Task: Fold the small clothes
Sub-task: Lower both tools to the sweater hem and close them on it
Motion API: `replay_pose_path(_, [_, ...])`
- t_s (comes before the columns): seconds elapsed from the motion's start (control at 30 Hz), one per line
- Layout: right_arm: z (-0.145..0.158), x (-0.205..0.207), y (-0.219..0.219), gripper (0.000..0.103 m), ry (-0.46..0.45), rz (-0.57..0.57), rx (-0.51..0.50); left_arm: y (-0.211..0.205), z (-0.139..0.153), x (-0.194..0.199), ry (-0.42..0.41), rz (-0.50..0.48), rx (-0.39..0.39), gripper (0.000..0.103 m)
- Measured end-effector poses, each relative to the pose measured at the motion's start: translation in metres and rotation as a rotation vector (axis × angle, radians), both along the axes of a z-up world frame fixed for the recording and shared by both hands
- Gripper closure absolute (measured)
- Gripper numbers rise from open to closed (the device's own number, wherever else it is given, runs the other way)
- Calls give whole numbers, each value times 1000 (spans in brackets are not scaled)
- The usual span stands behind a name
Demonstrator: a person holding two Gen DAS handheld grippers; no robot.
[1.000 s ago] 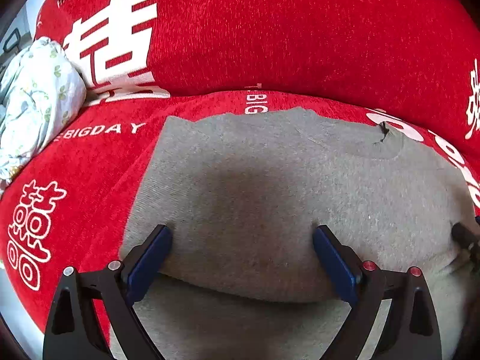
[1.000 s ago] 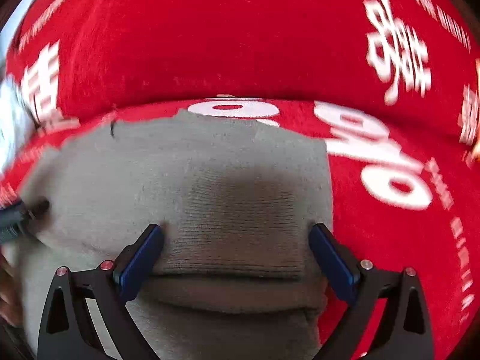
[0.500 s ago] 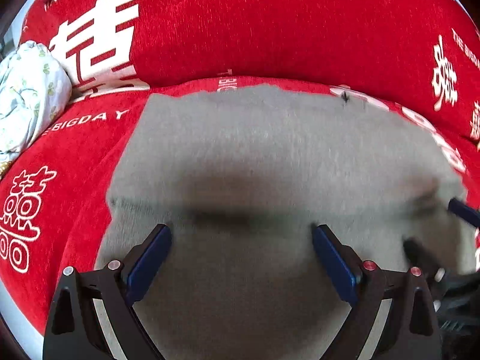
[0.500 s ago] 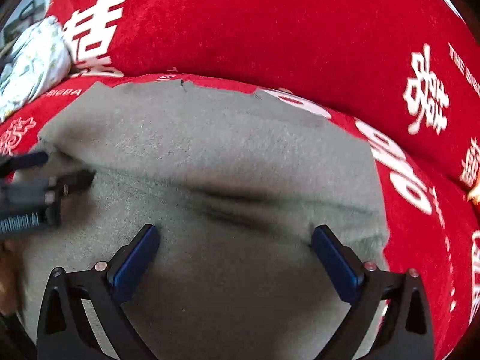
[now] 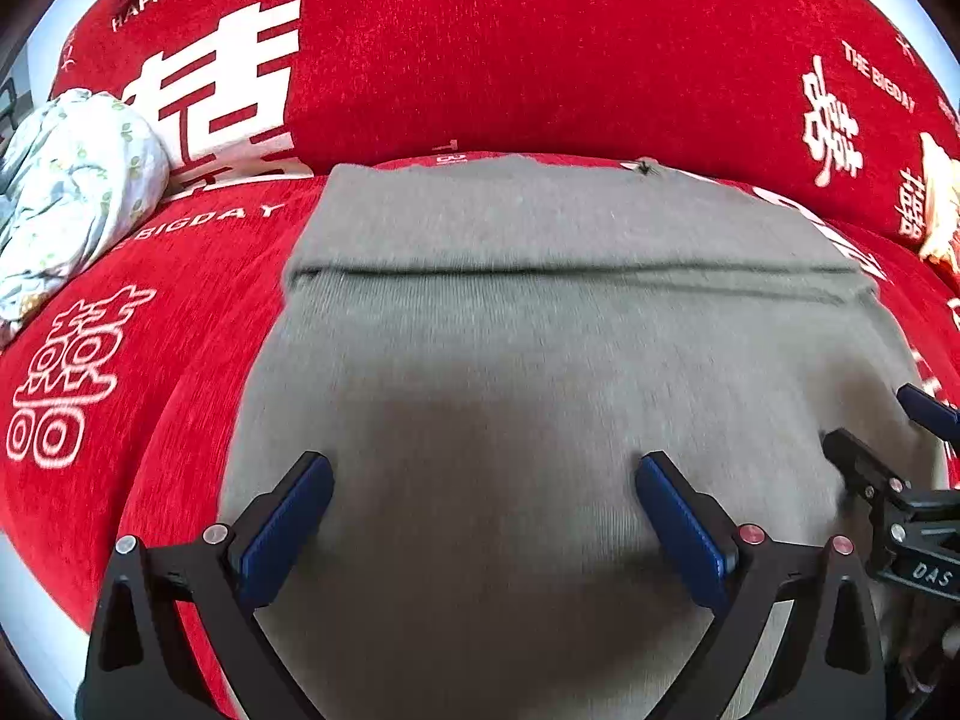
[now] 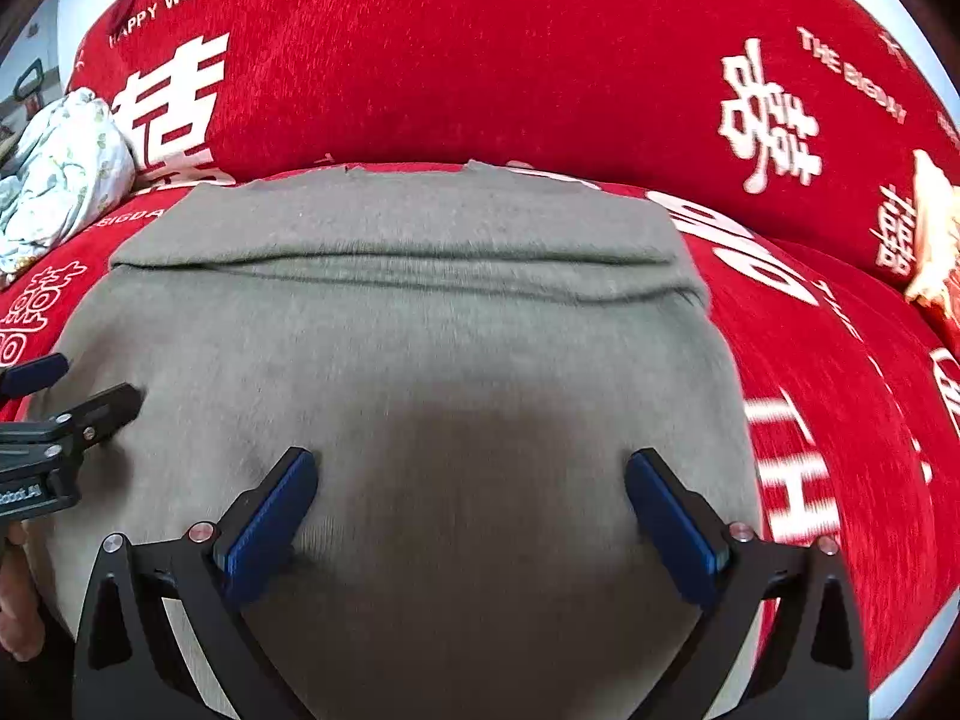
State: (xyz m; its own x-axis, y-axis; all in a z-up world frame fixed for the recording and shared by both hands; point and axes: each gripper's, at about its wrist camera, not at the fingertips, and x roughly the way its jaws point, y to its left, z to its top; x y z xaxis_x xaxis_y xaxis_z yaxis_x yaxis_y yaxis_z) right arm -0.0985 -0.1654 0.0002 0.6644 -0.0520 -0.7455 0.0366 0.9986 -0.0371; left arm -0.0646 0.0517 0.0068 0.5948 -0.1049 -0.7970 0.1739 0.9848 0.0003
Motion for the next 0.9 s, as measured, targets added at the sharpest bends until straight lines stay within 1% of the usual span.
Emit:
replay_pose_path(0.17, [0, -26, 2, 1, -7, -16, -10, 11, -1, -26, -7, 5, -23, 0])
replay_pose_path(0.2, [1, -31, 1, 1, -5, -19, -5, 13, -3, -30, 13, 0, -26, 0])
replay_pose_path(0.23, [0, -35, 1, 1, 10, -13, 1, 14, -4, -36, 15, -2, -15, 0])
replay_pose_path(0.33, [0, -55, 2, 1, 31, 14, -29, 18, -4, -55, 37, -10, -10, 0])
replay_pose_path(0.4, [3, -69, 2, 1, 50, -4, -34, 22, 0, -67, 44, -7, -40, 1])
replay_pose_path(0.43, [5, -77, 5, 1, 42, 2, -26, 22, 3, -72, 38, -13, -59, 1])
replay_pose_path(0.5, [5, -88, 18, 1, 13, 62, -15, 14, 8, -79, 27, -41, -71, 1])
replay_pose_path(0.57, [-4, -88, 31, 1, 40, 120, -31, -1, 3, -83, 35, -83, -16, 1])
replay_pose_path(0.6, [-11, -87, 38, 1, 66, 139, -63, -9, -5, -85, 45, -99, 44, 1])
replay_pose_path(0.63, [-13, -91, 42, 0, 40, 155, -108, -12, -12, -85, 47, -100, 84, 0])
replay_pose_path(0.67, [-14, -93, 43, 0, 33, 169, -122, -8, -12, -88, 29, -97, 67, 0])
replay_pose_path(0.77, [-15, -98, 30, 0, 66, 177, -119, 8, -14, -85, 68, -65, 28, 0])
replay_pose_path(0.9, [-18, -109, 10, 0, 89, 137, -114, 15, -17, -91, 75, -44, 43, 0])
